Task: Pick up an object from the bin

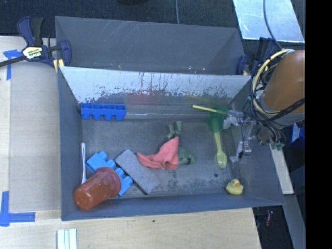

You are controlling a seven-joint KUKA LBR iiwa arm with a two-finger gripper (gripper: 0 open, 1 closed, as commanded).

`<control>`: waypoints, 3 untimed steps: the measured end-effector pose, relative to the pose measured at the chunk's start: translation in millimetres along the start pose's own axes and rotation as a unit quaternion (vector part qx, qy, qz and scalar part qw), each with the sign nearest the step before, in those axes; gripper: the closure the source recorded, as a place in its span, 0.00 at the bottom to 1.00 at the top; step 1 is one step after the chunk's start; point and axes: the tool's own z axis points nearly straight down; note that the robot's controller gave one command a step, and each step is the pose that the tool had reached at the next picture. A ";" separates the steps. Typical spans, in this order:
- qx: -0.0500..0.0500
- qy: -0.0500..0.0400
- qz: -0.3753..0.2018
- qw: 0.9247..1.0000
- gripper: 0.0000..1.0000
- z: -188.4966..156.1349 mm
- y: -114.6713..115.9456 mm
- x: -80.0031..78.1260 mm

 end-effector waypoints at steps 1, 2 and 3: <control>0.001 -0.004 -0.001 1.000 0.00 -4.9 0.6 -2.0; 0.001 -0.006 -0.041 0.999 0.00 25.5 43.1 -28.8; 0.002 -0.008 -0.067 0.998 0.00 37.2 69.5 -41.7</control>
Offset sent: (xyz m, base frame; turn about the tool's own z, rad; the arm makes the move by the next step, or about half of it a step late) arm 0.0362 0.0592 -0.0373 -0.1089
